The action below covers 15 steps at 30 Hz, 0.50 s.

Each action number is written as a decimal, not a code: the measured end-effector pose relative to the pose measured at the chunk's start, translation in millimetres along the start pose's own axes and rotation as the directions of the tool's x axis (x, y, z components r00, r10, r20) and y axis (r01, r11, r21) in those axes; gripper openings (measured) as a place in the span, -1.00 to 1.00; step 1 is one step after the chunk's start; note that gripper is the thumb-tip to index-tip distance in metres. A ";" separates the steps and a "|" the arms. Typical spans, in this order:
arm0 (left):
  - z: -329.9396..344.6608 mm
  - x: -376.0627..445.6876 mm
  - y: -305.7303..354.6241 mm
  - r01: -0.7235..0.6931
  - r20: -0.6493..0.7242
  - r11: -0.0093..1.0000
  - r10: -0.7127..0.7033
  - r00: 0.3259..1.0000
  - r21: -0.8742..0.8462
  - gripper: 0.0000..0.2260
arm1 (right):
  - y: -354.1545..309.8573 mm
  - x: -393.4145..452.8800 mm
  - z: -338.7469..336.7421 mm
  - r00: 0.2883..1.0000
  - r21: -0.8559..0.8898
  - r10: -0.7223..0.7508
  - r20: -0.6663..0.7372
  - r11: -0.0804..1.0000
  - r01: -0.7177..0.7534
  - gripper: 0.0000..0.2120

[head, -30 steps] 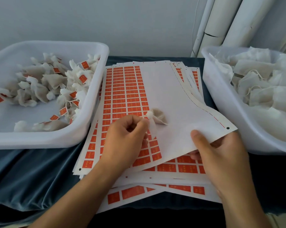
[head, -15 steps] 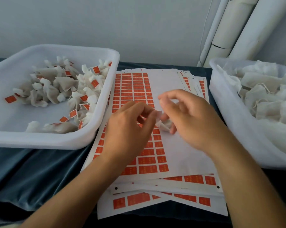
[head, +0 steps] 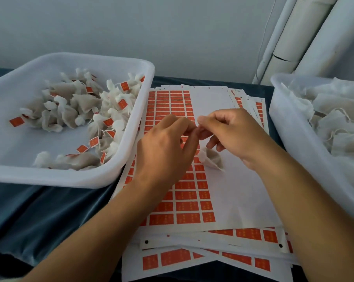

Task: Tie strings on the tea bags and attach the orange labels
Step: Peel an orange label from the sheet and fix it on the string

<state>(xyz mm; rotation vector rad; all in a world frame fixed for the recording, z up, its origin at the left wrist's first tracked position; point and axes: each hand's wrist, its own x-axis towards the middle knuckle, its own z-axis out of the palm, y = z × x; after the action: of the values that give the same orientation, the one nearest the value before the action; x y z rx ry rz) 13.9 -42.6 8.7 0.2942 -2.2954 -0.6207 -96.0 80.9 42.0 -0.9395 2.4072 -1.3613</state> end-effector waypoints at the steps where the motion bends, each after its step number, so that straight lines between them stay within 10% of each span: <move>1: 1.4 -0.4 -0.7 0.005 0.006 1.000 -0.005 1.000 -0.001 -0.84 | 2.9 -0.3 1.6 1.000 0.022 -0.009 -0.025 1.000 0.009 -0.78; 15: -14.2 -27.1 -0.8 0.278 0.448 0.960 -0.236 0.863 -0.030 -0.45 | 35.1 -8.2 6.8 0.904 -0.010 -0.128 -0.407 0.991 0.136 -0.85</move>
<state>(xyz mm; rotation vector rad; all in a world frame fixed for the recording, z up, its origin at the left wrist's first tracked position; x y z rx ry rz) 43.1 -37.9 0.9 0.4595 -2.6714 -1.0173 -101.3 94.3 8.3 -0.9018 2.6575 -1.7814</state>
